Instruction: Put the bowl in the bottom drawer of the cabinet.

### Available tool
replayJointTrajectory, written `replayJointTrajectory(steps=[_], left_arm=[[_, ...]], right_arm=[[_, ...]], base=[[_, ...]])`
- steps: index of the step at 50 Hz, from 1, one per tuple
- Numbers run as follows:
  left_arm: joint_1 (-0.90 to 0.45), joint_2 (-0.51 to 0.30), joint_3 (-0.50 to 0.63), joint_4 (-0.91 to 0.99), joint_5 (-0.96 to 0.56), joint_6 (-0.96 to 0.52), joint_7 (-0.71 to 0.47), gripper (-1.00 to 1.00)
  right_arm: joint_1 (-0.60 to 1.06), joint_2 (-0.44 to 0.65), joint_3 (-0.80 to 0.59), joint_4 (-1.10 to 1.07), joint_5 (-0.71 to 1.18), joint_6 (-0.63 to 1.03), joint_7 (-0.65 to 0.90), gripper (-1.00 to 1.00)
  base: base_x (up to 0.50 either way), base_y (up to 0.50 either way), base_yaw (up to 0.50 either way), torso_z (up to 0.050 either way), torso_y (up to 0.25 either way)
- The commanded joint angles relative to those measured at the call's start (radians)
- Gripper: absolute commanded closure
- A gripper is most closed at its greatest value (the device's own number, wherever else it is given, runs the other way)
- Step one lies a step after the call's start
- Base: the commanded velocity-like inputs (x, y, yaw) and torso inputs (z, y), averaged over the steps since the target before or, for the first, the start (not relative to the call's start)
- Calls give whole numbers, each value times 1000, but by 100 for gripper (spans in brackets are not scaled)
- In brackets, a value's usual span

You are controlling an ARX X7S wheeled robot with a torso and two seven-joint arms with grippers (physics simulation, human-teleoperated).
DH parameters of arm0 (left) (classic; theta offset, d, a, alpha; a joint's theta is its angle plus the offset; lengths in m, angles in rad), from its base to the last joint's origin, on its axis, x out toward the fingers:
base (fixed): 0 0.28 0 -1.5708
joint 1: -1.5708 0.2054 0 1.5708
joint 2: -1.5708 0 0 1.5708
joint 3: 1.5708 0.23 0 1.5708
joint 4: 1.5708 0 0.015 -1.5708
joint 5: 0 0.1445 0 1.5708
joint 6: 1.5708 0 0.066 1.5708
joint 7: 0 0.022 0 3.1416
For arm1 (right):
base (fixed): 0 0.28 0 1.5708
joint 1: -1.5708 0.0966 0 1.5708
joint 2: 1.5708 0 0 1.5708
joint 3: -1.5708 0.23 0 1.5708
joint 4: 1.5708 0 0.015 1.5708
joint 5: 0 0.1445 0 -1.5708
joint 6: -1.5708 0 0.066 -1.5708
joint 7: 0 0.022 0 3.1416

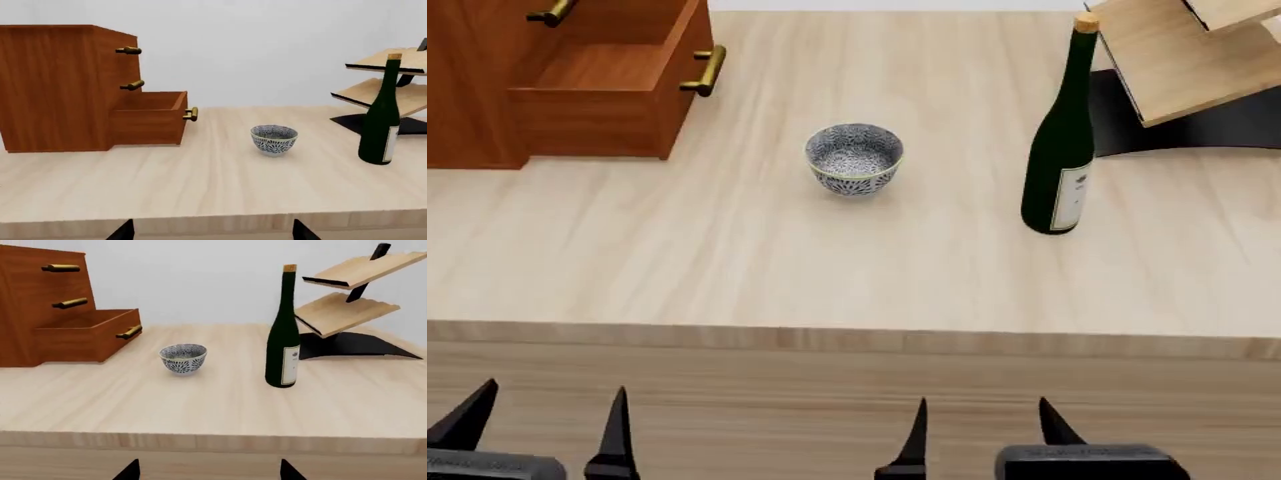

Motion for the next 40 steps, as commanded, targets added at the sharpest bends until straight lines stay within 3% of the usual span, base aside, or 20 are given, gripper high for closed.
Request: replayJointTrajectory(steps=[1,14,40], left_arm=[[-59,-23,23,182,-12,-190,-31,-100],[-130,-32,39,251,-33,-293,-49,-100],[-148,-52,69,280,-43,-289,-75,-100]], right_arm=[[79,50,-18,-157,15,201,32,-100],[170,78,5,-242,73,350,21,-100],[177,102,-10,-242,65,314,38,-100]], base=[[0,0,0,0,0],[0,0,0,0,0],[0,0,0,0,0]])
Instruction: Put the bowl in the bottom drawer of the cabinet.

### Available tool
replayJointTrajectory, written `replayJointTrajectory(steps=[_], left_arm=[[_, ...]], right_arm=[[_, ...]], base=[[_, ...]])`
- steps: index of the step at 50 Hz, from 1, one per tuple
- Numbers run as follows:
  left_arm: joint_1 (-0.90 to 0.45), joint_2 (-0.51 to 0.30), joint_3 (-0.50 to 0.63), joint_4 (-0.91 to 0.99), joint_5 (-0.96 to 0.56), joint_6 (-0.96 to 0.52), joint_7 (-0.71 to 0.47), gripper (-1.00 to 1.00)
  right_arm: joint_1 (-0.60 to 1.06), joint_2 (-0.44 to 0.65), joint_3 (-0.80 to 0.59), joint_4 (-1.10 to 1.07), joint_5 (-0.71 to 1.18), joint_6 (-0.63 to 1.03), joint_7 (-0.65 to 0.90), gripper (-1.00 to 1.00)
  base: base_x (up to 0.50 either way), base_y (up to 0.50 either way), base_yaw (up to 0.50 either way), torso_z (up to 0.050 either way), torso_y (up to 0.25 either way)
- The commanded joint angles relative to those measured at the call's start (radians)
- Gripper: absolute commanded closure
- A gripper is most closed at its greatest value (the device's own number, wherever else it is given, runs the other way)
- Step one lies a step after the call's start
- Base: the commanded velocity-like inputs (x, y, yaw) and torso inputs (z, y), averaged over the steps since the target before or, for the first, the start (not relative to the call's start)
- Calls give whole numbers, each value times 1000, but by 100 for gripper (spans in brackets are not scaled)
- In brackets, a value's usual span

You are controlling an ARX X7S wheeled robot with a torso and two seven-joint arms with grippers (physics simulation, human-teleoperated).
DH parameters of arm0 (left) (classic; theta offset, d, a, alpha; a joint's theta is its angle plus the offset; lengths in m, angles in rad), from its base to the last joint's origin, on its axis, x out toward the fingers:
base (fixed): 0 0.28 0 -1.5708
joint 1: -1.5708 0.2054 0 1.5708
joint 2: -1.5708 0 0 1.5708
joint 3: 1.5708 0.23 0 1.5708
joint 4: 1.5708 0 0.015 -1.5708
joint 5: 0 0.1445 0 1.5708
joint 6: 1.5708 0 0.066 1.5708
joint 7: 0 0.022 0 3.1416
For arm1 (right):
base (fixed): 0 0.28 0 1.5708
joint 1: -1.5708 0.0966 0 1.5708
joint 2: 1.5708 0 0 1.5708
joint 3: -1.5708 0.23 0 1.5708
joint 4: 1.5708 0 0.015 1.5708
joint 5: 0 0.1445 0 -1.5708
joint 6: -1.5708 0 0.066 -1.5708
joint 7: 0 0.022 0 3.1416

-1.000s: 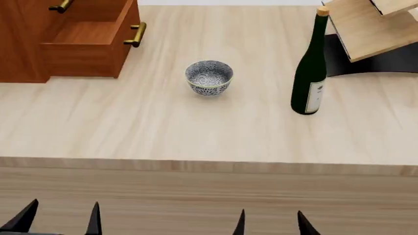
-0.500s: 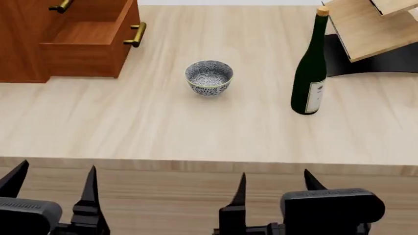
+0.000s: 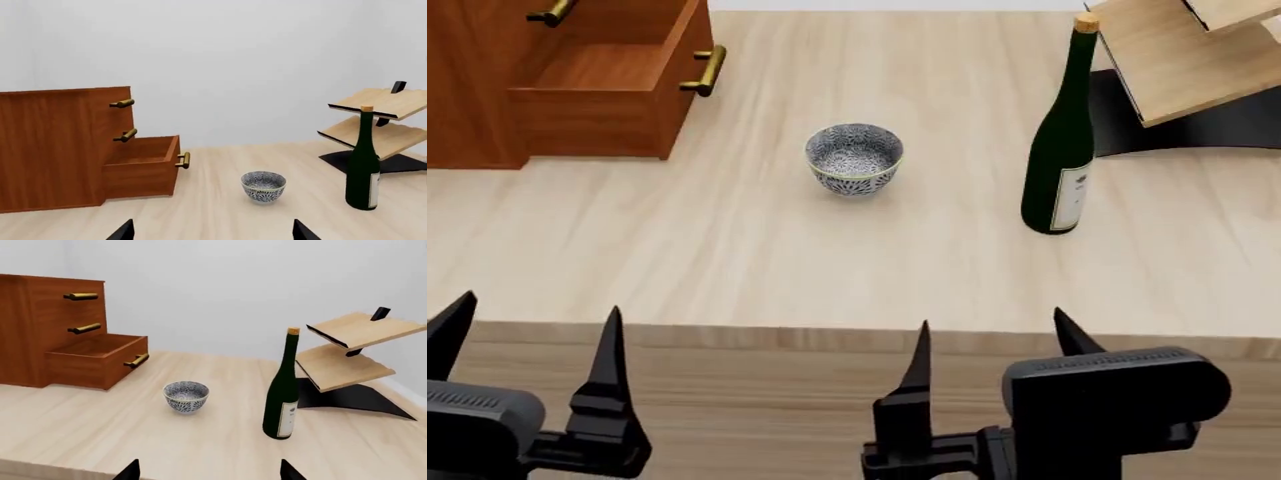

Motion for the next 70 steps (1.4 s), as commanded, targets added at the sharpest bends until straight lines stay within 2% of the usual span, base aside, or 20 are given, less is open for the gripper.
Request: replayJointTrajectory(steps=[1,21,25,30,32,38,70], left_arm=[[-10,-9,17,11,-3,-10,-12,-100],[-11,-23,23,16,-21,-6,-25,-100],[6,-27,28,-1,-18,30,-25,-100],[-10,-28,24,10,-30,2,-29,-100],[7,-30,29,-8,-25,37,-28,-100],[-9,-32,28,14,-36,3,-35,-100],[9,-49,37,-15,-55,56,-47,-100]], right_arm=[[-1,10,-5,-1,-3,-12,9,-100],[-2,15,4,-17,15,-9,22,-100],[-4,17,7,-24,19,-8,25,-100],[-5,19,9,-24,22,-10,27,-100],[-4,19,10,-24,25,-11,28,-100],[-5,22,7,-27,28,-14,29,-100],[-1,35,1,-30,48,-26,41,-100]], base=[[0,0,0,0,0],[60,120,0,0,0],[111,110,0,0,0],[129,44,0,0,0],[127,41,0,0,0],[142,39,0,0,0],[234,5,0,0,0]])
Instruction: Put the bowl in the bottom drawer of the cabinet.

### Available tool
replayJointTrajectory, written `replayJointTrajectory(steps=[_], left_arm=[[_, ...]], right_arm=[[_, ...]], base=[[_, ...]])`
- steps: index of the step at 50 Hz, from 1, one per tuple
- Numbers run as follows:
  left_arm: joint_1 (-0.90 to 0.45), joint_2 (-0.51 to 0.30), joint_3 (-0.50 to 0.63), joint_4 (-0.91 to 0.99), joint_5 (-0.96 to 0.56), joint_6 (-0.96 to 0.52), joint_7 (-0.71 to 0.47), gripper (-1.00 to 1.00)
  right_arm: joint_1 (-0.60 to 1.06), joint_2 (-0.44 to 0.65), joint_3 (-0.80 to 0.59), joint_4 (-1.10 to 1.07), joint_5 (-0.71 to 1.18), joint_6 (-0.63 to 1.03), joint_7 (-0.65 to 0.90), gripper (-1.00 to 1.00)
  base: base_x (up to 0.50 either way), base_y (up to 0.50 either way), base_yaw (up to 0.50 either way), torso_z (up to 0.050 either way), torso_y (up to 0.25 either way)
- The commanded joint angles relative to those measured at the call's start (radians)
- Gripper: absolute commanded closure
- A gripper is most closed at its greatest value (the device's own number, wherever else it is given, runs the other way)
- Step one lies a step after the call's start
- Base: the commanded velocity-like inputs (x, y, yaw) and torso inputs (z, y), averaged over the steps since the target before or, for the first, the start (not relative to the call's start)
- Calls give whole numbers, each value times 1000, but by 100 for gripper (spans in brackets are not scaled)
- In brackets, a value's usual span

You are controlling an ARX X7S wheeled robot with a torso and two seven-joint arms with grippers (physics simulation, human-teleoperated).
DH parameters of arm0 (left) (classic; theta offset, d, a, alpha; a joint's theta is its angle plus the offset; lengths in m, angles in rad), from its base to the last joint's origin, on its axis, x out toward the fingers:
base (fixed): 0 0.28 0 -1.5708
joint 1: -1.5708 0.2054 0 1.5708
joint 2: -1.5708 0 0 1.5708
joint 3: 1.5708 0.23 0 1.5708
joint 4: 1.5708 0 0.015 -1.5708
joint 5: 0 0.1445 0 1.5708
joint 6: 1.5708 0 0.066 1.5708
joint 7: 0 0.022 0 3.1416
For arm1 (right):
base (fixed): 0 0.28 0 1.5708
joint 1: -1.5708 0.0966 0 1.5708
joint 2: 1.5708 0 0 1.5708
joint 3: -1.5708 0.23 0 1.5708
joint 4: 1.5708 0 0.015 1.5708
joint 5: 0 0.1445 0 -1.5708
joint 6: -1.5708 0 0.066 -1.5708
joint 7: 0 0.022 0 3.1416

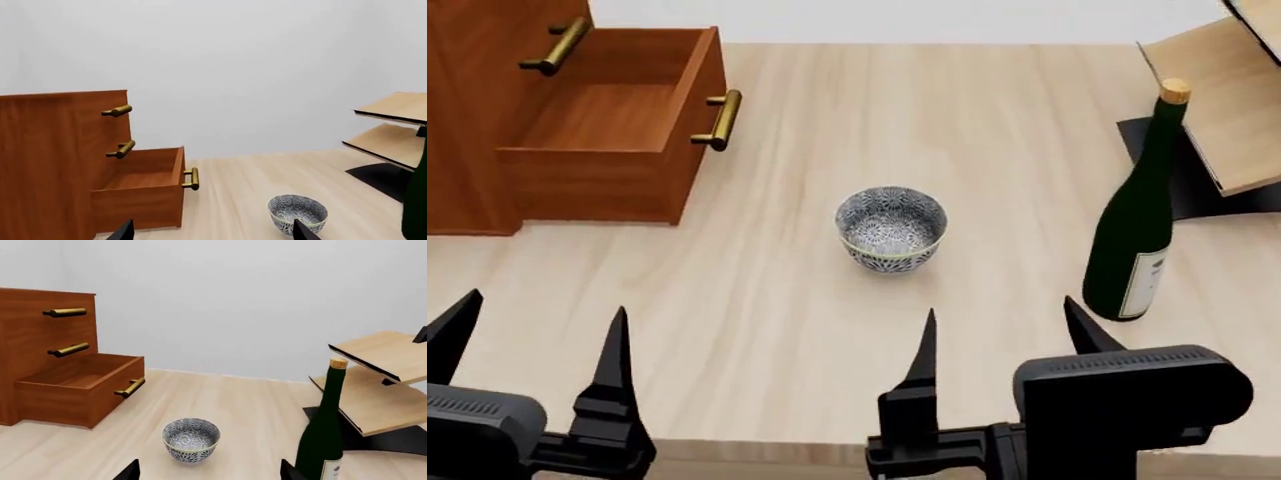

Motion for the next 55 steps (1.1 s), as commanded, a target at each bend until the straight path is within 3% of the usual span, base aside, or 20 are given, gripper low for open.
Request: replayJointTrajectory(steps=[1,55], left_arm=[[3,-7,4,-4,-7,9,-6,-100],[-8,-34,9,12,-49,-1,-36,-100]], right_arm=[[1,4,-1,-2,7,-2,6,-100],[14,23,-9,-24,39,12,40,-100]], base=[[293,0,0,0,0],[266,39,0,0,0]])
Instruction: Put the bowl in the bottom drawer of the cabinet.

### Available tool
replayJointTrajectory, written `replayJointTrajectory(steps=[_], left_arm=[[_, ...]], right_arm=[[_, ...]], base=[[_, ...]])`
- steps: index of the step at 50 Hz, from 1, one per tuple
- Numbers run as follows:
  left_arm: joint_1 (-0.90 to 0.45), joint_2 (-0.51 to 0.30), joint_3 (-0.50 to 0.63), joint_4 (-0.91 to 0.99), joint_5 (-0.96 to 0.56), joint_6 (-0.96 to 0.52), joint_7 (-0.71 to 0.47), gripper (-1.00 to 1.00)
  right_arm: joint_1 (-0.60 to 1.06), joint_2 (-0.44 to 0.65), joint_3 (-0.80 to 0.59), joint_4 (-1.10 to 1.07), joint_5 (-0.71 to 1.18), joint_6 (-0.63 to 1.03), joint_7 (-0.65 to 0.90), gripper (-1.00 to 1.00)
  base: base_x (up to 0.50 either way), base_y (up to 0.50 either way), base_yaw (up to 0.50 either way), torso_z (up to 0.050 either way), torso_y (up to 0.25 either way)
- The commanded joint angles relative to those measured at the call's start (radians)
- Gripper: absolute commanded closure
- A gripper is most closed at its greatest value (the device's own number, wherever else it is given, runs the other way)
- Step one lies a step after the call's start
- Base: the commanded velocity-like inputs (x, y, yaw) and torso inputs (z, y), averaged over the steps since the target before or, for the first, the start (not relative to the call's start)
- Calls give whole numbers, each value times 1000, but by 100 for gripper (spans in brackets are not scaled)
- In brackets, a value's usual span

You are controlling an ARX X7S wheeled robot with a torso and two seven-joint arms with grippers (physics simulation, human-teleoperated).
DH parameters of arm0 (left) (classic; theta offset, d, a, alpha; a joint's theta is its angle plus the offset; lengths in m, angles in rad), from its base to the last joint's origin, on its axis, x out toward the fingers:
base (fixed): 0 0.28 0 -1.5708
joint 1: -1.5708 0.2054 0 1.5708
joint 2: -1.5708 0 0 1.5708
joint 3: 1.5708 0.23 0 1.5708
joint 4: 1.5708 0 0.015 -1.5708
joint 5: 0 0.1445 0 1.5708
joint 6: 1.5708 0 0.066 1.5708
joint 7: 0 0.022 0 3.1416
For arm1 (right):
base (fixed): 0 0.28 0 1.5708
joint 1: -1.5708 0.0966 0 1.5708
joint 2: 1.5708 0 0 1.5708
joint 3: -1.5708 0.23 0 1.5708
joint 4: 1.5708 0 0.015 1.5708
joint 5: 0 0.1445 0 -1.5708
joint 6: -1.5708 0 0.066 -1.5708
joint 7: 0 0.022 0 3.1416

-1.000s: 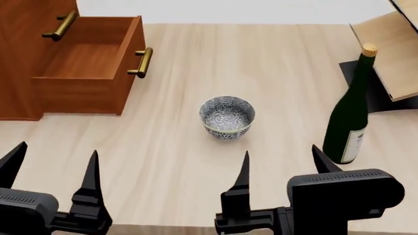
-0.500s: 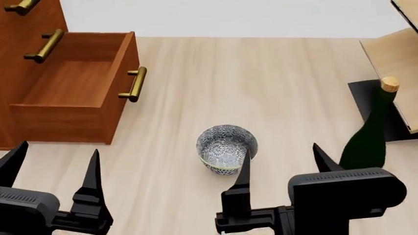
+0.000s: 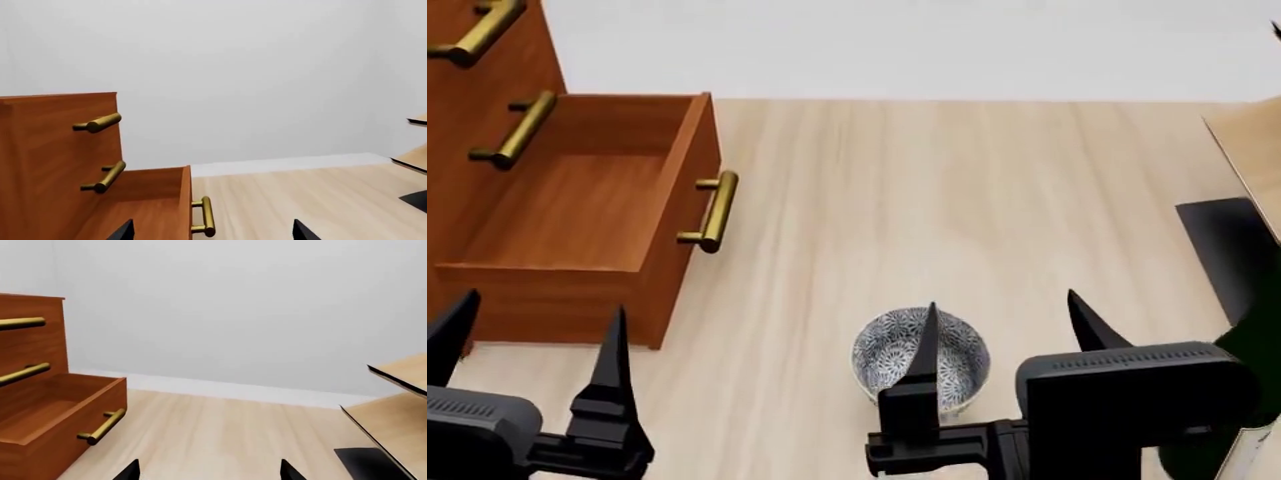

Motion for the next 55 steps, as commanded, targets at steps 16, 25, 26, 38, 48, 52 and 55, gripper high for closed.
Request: replayJointTrajectory(steps=[16,25,26,38,48,52,55], left_arm=[[-6,-12,-4,9,-25,-8,-13,-100],[11,-16,1,-7,-22,28,-13,-100],[1,-17,-2,10,-31,1,-17,-100],[-4,-23,-1,20,-41,-10,-25,-100],[-6,-27,6,24,-45,-11,-30,-100],[9,-30,12,3,-37,24,-25,-100],[-7,-31,9,23,-48,-10,-32,-100]], right_arm=[[11,7,-6,-8,16,7,15,-100],[13,12,-10,-12,19,10,22,-100],[13,12,-10,-13,20,12,23,-100],[12,15,-11,-14,27,10,29,-100],[13,19,-12,-21,32,12,36,-100],[12,20,-13,-20,34,10,37,-100],[13,20,-12,-19,37,9,38,-100]], base=[[146,1,0,0,1],[144,0,0,0,0],[148,0,0,0,0],[146,0,0,0,0],[146,0,0,0,1],[145,0,0,0,0],[146,0,0,0,0]])
